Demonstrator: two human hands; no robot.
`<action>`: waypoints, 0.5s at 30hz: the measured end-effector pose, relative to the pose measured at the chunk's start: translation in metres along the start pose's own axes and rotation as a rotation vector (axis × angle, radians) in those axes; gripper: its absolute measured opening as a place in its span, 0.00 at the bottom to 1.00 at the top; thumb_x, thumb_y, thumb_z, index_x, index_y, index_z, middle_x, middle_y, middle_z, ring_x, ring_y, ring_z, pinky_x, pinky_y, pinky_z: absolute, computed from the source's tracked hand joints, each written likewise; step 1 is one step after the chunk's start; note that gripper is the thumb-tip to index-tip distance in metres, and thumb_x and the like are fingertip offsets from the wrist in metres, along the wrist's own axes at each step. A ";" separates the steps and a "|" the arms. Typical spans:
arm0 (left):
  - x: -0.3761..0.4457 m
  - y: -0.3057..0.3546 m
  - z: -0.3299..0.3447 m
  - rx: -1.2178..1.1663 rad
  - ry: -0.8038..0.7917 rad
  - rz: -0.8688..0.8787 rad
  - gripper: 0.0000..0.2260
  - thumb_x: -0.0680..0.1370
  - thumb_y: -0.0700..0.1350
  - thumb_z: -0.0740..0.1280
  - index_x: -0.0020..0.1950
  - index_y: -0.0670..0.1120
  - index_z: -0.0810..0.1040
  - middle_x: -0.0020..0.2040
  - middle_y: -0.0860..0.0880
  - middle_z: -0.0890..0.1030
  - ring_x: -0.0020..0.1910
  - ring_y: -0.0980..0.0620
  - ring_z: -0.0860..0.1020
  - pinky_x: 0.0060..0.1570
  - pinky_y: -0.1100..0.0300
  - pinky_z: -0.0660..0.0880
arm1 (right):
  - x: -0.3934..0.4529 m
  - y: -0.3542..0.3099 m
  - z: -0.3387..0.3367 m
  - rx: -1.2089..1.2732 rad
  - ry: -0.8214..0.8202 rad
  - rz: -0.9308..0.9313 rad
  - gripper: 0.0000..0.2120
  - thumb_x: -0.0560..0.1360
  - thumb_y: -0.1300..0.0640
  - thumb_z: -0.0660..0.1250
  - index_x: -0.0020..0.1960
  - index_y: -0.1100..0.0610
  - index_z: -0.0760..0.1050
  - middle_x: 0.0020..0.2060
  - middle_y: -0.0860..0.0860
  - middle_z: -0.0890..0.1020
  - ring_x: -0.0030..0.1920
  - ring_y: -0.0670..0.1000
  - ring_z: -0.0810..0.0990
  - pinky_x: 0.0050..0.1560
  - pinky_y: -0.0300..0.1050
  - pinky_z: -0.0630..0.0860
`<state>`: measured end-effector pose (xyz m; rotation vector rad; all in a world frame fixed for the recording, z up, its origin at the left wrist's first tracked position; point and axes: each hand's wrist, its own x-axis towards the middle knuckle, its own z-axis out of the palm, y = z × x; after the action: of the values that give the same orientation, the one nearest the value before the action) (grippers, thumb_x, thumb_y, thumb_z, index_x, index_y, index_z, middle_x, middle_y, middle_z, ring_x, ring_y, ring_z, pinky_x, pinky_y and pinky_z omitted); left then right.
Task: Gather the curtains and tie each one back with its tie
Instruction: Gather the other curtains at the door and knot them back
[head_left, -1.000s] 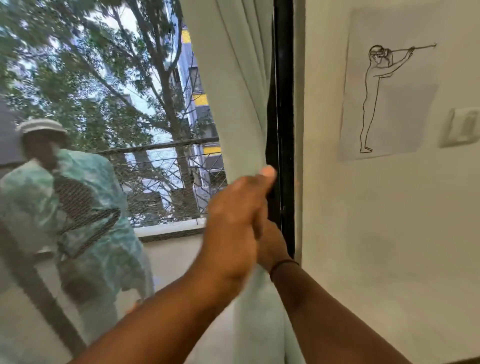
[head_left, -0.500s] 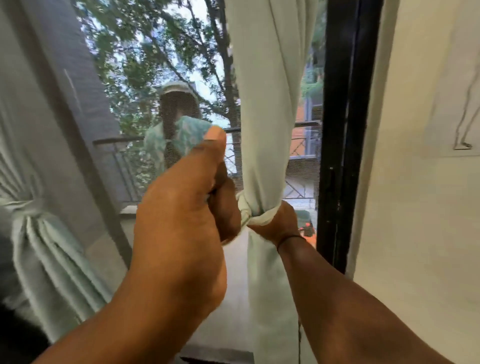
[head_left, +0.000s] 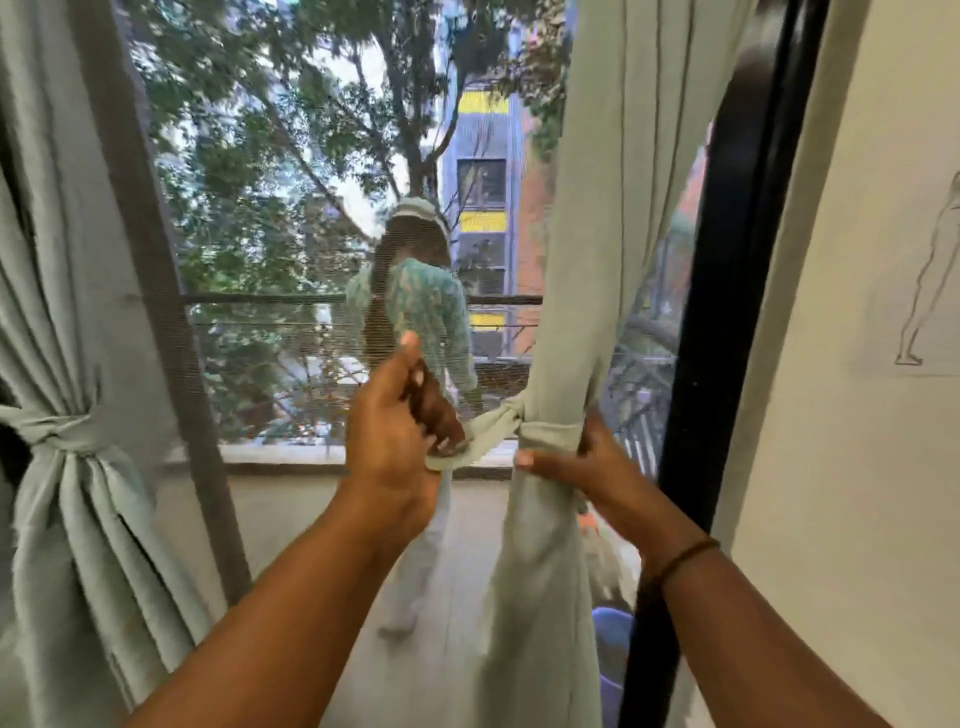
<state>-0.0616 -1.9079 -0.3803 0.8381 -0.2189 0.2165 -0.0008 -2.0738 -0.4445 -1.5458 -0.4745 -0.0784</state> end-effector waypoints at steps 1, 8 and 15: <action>0.003 0.001 -0.001 -0.006 -0.042 -0.011 0.19 0.80 0.51 0.57 0.31 0.48 0.61 0.20 0.52 0.53 0.18 0.55 0.52 0.24 0.62 0.50 | 0.004 -0.015 0.003 0.065 0.019 -0.043 0.28 0.57 0.60 0.78 0.56 0.55 0.76 0.48 0.49 0.84 0.48 0.47 0.82 0.43 0.38 0.78; 0.005 0.002 -0.002 -0.129 -0.292 -0.151 0.16 0.73 0.52 0.62 0.29 0.46 0.65 0.17 0.51 0.56 0.15 0.55 0.55 0.17 0.65 0.54 | 0.008 -0.032 0.036 0.205 0.231 -0.041 0.13 0.62 0.68 0.75 0.44 0.58 0.80 0.37 0.51 0.83 0.40 0.50 0.81 0.44 0.43 0.79; -0.004 -0.004 0.008 -0.083 -0.130 -0.059 0.20 0.79 0.48 0.61 0.29 0.48 0.59 0.18 0.52 0.56 0.18 0.55 0.52 0.22 0.62 0.50 | 0.015 -0.029 0.037 -0.277 0.631 0.039 0.08 0.66 0.60 0.74 0.44 0.58 0.79 0.38 0.52 0.82 0.39 0.50 0.81 0.42 0.46 0.78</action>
<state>-0.0652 -1.9164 -0.3791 0.7755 -0.3226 0.0972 -0.0059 -2.0353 -0.4138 -1.6944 0.0726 -0.6031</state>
